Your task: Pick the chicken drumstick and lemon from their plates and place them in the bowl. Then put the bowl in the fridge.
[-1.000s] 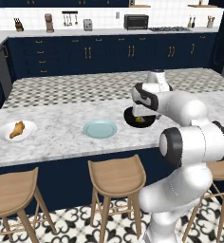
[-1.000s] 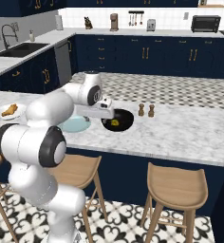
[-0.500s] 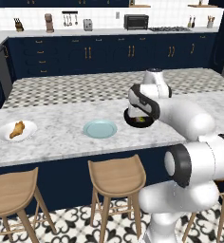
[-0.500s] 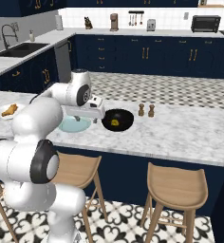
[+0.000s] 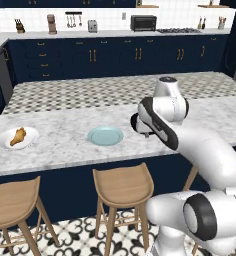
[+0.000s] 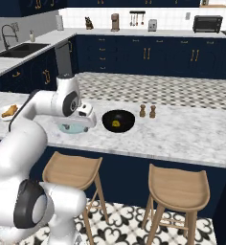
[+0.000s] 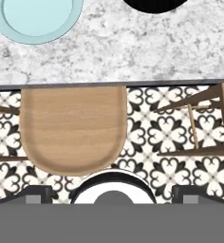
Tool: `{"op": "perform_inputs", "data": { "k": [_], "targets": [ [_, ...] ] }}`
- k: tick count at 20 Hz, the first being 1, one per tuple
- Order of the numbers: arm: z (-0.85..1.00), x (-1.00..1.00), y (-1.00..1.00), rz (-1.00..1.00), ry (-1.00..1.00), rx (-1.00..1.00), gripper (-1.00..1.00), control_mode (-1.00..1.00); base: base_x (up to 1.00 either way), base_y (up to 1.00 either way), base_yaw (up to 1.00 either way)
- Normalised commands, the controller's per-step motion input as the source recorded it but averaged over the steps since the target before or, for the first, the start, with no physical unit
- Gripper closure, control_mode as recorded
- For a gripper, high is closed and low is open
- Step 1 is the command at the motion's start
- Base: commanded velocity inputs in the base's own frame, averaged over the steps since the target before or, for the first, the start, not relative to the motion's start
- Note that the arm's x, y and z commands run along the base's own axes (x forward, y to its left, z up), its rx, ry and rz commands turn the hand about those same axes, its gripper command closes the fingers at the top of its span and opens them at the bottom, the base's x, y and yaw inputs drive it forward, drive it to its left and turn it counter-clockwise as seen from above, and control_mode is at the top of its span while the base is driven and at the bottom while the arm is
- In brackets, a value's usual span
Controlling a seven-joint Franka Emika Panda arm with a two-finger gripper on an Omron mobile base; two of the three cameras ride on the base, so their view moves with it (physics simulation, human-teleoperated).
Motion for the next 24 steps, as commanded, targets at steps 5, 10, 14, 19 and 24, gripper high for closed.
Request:
{"op": "perform_inputs", "data": {
  "k": [5, 10, 14, 19, 24],
  "targets": [
    [0.05, -0.58, 0.00, 0.00, -0.01, 0.00, -1.00, -1.00, 0.00, 0.00, 0.00],
    [0.01, -0.11, 0.00, 0.00, 0.00, 0.00, -1.00, -1.00, 0.00, 0.00, 0.00],
    [0.00, 0.00, 0.00, 0.00, 0.00, 0.00, -1.00, 1.00, -0.11, 0.31, 0.00],
    [0.00, 0.00, 0.00, 0.00, 0.00, 0.00, -1.00, 1.00, -0.04, 0.89, 0.00],
    [0.00, 0.00, 0.00, 0.00, 0.00, 0.00, -1.00, 1.00, 0.10, 0.37, 0.00]
  ]
}}
